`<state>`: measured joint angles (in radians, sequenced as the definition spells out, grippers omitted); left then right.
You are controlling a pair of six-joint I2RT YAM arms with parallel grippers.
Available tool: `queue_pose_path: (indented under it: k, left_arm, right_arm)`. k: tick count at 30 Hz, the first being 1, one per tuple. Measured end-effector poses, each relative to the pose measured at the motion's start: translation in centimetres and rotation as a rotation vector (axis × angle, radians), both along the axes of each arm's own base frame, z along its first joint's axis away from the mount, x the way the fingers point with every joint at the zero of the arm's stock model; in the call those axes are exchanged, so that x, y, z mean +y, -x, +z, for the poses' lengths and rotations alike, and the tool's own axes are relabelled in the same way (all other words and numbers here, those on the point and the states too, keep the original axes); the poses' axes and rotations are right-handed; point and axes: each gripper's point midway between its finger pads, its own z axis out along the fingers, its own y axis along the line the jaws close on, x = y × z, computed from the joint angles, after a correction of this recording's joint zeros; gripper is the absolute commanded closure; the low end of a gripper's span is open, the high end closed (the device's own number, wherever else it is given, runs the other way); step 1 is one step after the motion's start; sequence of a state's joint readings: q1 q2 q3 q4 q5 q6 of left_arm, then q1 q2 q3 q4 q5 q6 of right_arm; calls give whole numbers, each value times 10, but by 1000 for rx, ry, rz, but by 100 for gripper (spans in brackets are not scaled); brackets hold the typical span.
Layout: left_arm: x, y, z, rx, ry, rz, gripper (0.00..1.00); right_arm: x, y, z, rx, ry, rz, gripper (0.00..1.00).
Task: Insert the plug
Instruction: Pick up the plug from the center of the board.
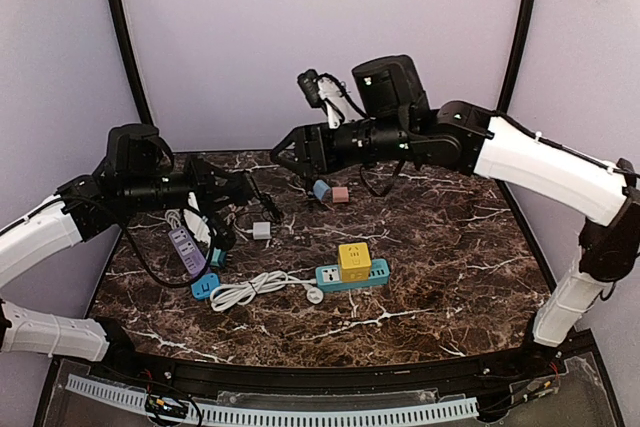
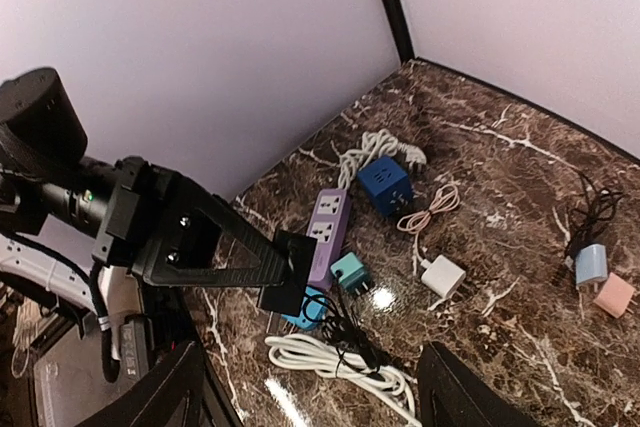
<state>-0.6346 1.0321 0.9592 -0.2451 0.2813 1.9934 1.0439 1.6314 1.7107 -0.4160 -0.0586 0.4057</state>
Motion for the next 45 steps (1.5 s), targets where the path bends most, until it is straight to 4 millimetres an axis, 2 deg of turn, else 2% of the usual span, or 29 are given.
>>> queue_pose_path:
  k: [3, 5, 8, 13, 19, 24, 30, 37, 39, 41, 45]
  left_arm:
    - [-1, 7, 1, -16, 16, -22, 99]
    - [-1, 10, 1, -20, 21, -30, 100]
    - [0, 12, -2, -18, 19, -33, 99]
    - [0, 12, -3, -17, 17, -28, 99]
    - [1, 10, -3, -20, 14, -19, 99]
    - [3, 8, -6, -19, 4, -4, 99]
    - [3, 6, -6, -24, 5, 0, 99]
    - [5, 2, -7, -31, -2, 20, 99]
    - [5, 1, -8, -33, -6, 25, 99]
    - [6, -1, -10, -34, -12, 32, 99]
    - [7, -3, -12, -39, -23, 41, 97]
  right_arm:
    - [22, 9, -25, 14, 57, 88, 27]
    - [30, 14, -38, 3, 94, 154, 22]
    - [43, 20, -52, -30, 134, 258, 19]
    - [68, 13, -62, -63, 152, 317, 24]
    - [81, 5, -94, -6, 187, 302, 29]
    - [85, 3, -102, 29, 145, 274, 41]
    - [91, 1, -96, 57, 89, 249, 44]
    - [97, 0, -97, 103, 58, 242, 63]
    - [99, 1, -98, 117, 51, 246, 76]
    - [100, 2, -99, 132, 47, 247, 100]
    - [101, 1, -101, 155, 40, 245, 100]
